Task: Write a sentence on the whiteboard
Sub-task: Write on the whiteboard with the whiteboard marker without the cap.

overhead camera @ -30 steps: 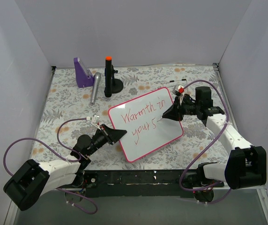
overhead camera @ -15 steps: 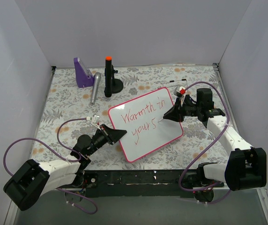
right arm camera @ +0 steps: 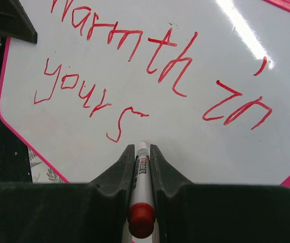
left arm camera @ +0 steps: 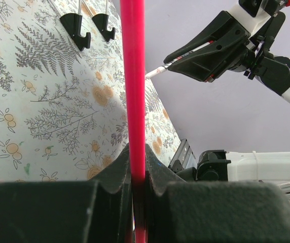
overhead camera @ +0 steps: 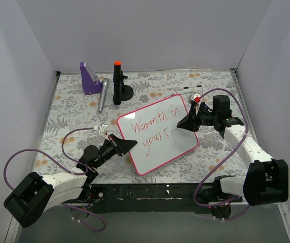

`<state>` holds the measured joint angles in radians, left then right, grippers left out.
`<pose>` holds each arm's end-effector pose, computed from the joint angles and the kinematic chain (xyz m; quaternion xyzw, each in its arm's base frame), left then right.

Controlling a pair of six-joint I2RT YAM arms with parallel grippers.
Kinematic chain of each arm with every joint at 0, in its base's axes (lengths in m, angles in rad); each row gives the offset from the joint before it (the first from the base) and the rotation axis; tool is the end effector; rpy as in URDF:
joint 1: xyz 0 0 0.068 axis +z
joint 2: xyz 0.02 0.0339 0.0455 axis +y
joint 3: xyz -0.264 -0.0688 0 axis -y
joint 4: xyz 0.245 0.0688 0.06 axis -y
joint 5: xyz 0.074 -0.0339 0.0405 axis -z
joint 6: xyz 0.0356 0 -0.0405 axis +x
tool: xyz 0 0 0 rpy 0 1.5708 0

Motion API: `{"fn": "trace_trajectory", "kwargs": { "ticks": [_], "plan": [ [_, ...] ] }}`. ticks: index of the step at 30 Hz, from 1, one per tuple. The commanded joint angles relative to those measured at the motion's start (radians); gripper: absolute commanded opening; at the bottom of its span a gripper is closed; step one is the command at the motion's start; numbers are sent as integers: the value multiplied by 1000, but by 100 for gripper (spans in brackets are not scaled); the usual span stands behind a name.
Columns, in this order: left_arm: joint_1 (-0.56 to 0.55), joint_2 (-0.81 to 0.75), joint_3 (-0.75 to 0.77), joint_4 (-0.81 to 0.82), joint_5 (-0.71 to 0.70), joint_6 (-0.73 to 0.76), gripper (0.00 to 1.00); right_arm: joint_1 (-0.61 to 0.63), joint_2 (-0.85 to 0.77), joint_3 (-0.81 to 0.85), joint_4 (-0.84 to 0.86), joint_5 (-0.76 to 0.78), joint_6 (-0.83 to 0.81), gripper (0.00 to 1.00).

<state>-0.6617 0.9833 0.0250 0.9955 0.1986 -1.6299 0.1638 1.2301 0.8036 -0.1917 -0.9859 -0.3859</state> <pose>0.1317 -0.1115 0.1713 -0.2581 0.6443 -0.6812 0.2328 0.2477 0.0710 0.2613 -0.4213 0.6946 0.3732 0.4480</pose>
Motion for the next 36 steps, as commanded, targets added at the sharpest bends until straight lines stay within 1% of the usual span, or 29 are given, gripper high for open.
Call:
{"fn": "trace_trajectory", "kwargs": {
  "ticks": [1,4,7,12,18,25,30,36],
  "plan": [
    [-4,-29,-42,192,-11,-25,0,6,2,8,1,13,-42,1],
    [-4,-15,-40,201,-5,-30,0,25,20,11,1,24,-47,1],
    [-4,-18,-39,196,-4,-31,0,39,25,25,-14,-5,-53,1],
    [-4,-21,-31,187,-1,-24,0,56,12,25,17,-7,-30,1],
    [-4,-14,-30,198,5,-25,0,56,37,31,52,44,19,1],
    [-4,-15,-34,200,9,-25,0,56,43,37,138,93,96,1],
    [-4,-23,-37,193,4,-24,0,52,42,36,120,130,84,1],
    [-4,-35,-40,184,-1,-21,0,43,45,46,34,150,19,1]
  ]
}}
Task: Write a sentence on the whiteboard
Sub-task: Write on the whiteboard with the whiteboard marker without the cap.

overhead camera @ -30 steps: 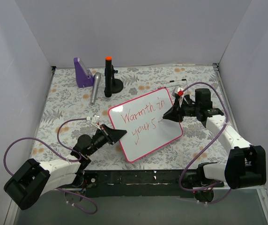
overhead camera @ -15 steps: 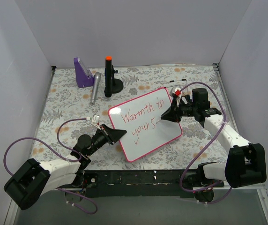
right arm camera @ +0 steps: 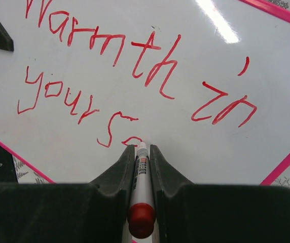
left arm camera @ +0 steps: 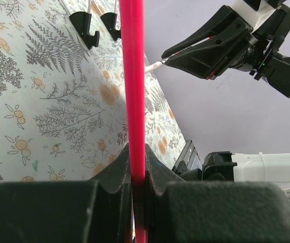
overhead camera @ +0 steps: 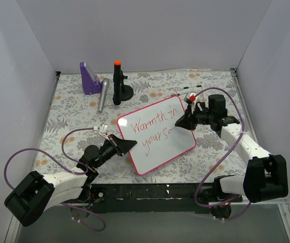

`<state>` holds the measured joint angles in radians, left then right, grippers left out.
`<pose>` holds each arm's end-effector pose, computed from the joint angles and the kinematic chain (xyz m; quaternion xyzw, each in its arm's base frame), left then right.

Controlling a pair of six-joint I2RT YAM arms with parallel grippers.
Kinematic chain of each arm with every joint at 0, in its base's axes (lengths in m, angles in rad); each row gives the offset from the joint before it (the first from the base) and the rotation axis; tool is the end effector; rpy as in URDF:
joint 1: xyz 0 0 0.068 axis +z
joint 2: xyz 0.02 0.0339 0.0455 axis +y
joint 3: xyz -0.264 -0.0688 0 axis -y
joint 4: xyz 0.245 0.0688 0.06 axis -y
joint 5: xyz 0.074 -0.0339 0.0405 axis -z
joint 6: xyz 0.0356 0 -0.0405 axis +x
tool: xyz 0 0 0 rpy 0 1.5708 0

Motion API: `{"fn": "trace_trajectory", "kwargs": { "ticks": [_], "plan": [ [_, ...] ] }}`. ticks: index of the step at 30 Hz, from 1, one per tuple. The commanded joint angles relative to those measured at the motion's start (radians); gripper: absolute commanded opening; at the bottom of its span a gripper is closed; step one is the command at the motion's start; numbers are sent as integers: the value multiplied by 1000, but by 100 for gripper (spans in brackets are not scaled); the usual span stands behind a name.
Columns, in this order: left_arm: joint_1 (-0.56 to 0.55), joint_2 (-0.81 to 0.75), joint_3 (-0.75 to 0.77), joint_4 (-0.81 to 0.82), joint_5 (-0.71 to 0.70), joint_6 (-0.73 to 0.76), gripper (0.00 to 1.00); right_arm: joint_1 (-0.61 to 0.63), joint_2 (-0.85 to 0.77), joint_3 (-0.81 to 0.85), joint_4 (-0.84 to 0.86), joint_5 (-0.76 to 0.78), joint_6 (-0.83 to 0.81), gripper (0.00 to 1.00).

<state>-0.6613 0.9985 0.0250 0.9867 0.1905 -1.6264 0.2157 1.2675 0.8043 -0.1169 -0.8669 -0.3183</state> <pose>0.1327 -0.1118 0.1680 -0.2645 0.6508 -0.6726 0.2326 0.2563 0.0839 0.2565 -0.4032 0.7175 0.3469 0.4498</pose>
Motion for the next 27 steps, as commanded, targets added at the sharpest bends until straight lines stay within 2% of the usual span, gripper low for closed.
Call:
{"fn": "trace_trajectory", "kwargs": {
  "ticks": [1,11,27],
  "plan": [
    [-4,-54,-40,194,6,-24,0,-10,9,49,-70,31,-57,1],
    [-4,-31,-39,213,10,-27,0,-4,35,70,-198,-49,-143,1],
    [-4,-23,-42,218,15,-27,0,21,59,138,-79,-57,-15,1]
  ]
}}
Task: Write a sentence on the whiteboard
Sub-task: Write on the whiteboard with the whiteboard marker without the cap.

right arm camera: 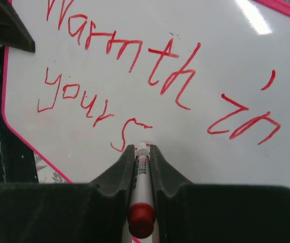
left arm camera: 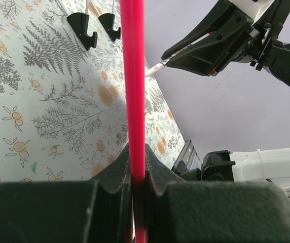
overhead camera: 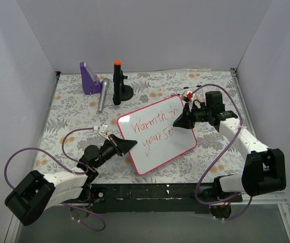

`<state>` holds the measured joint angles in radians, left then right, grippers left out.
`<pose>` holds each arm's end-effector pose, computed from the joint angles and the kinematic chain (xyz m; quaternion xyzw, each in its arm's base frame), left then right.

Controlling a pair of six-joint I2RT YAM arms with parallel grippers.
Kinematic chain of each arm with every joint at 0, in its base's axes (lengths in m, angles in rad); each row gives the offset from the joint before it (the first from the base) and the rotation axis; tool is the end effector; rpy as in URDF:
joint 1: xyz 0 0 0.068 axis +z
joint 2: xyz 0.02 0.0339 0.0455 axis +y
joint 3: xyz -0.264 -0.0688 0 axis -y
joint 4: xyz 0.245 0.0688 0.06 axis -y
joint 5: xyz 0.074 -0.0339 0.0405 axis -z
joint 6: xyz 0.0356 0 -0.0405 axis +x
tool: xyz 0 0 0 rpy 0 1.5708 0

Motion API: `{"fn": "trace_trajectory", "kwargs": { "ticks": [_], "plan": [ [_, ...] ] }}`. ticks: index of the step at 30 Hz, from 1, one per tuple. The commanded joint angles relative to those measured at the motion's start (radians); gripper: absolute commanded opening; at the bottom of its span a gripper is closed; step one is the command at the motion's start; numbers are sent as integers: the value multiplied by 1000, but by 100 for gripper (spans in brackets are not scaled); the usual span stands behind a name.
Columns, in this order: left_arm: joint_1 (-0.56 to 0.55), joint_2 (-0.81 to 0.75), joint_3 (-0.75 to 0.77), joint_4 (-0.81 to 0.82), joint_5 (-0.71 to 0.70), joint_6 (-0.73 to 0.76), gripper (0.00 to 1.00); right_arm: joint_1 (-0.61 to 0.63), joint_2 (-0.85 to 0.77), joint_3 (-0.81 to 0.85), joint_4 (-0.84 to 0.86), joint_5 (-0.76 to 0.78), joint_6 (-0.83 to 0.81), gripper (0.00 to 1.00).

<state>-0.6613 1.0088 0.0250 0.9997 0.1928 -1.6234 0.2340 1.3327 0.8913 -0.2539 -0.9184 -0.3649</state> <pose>0.1331 -0.1122 0.1679 -0.2623 0.6507 -0.6733 0.2333 0.2642 0.0920 0.2584 -0.4190 0.7203 0.3757 0.4054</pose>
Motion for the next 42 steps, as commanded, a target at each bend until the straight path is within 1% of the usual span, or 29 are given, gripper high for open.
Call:
{"fn": "trace_trajectory", "kwargs": {
  "ticks": [1,5,10,20,33,42],
  "plan": [
    [-4,-35,-42,203,13,-29,0,-1,-9,55,54,-5,32,1],
    [-4,-53,-48,191,2,-27,0,-36,-49,49,47,-31,29,1],
    [-4,-59,-50,185,-3,-24,0,-77,-66,37,27,-28,5,1],
    [-4,-61,-43,183,2,-23,0,-85,-30,31,18,13,-9,1],
    [-4,-44,-43,198,7,-23,0,-84,-3,18,-110,-11,-106,1],
    [-4,-49,-45,197,5,-24,0,-88,-1,31,-136,23,-129,1]
  ]
}}
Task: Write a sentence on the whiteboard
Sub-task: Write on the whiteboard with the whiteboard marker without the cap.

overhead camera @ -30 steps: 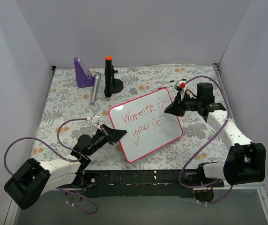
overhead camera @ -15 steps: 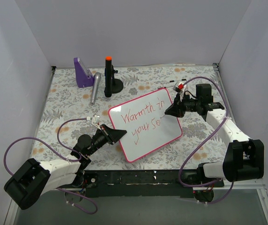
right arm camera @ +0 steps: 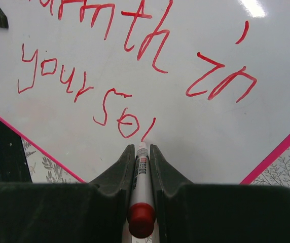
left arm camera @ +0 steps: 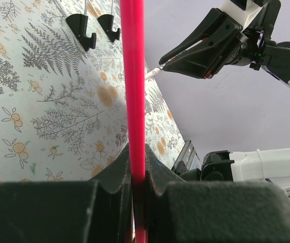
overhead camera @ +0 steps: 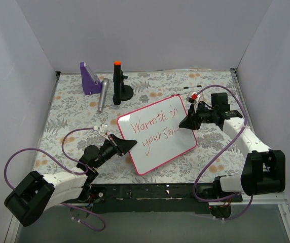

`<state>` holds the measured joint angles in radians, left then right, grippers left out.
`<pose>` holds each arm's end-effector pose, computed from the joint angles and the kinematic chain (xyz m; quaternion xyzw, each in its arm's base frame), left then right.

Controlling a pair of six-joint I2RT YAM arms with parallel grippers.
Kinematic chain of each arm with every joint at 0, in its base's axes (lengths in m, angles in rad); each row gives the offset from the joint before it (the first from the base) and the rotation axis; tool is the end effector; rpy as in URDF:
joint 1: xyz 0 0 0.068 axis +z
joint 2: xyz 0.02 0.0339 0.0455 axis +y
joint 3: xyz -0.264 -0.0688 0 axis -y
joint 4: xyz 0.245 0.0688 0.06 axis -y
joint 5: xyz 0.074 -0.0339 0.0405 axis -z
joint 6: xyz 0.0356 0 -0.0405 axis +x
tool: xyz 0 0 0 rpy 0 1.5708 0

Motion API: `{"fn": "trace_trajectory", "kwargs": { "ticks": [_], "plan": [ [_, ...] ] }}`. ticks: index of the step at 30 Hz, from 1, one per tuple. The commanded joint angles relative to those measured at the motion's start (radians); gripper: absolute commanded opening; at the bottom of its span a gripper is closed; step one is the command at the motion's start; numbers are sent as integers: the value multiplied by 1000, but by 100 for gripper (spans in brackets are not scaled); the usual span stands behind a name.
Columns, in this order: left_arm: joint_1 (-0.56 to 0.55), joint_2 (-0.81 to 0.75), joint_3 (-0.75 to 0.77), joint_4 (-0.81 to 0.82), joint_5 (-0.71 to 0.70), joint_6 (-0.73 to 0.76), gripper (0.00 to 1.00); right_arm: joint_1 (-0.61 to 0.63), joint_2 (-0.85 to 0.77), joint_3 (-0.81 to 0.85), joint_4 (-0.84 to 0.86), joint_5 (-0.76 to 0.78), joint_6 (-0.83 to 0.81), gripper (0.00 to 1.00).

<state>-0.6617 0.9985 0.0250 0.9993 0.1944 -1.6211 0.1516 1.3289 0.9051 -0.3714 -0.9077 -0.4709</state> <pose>0.1325 -0.1119 0.1694 -0.2589 0.6483 -0.6763 0.2352 0.2646 0.0688 0.2553 -0.4126 0.7413 0.3467 0.4001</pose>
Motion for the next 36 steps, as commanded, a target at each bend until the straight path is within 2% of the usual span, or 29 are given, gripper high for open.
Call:
{"fn": "trace_trajectory", "kwargs": {
  "ticks": [1,20,36],
  "plan": [
    [-4,-38,-46,196,4,-28,0,-10,3,20,-18,18,-23,1],
    [-4,-12,-45,217,11,-33,0,-37,47,100,104,9,86,1],
    [-4,-34,-51,206,2,-28,0,-40,10,26,-61,7,-52,1]
  ]
}}
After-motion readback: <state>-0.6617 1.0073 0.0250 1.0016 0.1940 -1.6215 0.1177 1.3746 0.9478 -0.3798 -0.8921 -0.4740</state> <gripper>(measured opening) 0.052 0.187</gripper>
